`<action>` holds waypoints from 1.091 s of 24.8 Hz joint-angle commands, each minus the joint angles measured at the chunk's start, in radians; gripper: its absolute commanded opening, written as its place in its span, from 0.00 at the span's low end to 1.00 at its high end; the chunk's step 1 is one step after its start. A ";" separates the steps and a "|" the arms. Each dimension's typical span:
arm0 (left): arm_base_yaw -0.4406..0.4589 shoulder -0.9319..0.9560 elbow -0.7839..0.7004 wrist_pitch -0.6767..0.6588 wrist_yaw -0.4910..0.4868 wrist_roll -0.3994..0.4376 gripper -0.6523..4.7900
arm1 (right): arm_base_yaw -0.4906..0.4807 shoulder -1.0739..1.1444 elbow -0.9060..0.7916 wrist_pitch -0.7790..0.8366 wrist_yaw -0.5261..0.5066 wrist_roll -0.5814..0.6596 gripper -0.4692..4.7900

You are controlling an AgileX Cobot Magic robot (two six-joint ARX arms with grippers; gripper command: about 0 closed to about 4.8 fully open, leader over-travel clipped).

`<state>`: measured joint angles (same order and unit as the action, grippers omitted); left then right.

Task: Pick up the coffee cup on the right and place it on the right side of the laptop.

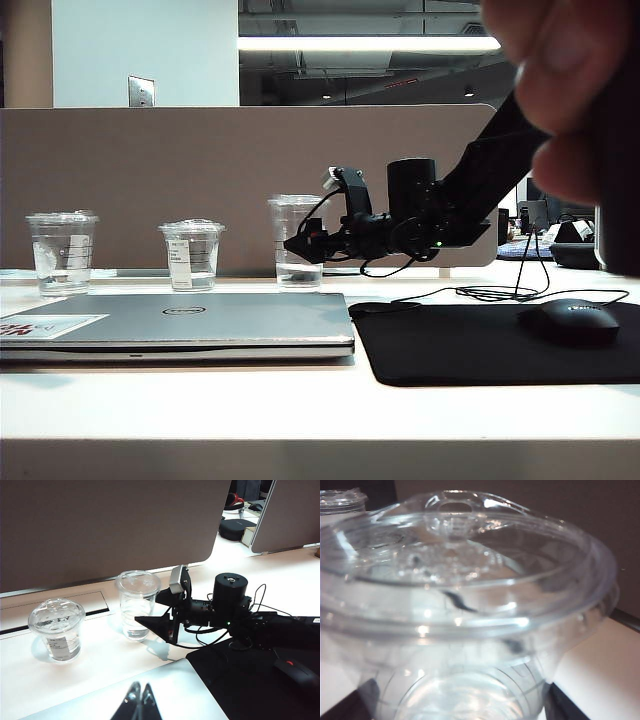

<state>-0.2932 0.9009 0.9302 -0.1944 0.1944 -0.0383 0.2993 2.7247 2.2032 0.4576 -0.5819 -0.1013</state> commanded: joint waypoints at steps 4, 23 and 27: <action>0.000 -0.002 0.002 0.015 0.000 0.001 0.11 | 0.010 -0.002 0.008 0.037 0.034 -0.008 1.00; 0.000 -0.001 0.002 0.015 0.000 0.002 0.11 | 0.011 0.002 0.008 0.041 0.034 -0.008 0.61; 0.000 -0.001 0.002 0.015 0.000 0.004 0.11 | 0.011 0.002 0.008 0.042 0.034 -0.008 0.53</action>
<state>-0.2932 0.9009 0.9302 -0.1944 0.1944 -0.0380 0.3080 2.7312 2.2036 0.4801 -0.5491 -0.1066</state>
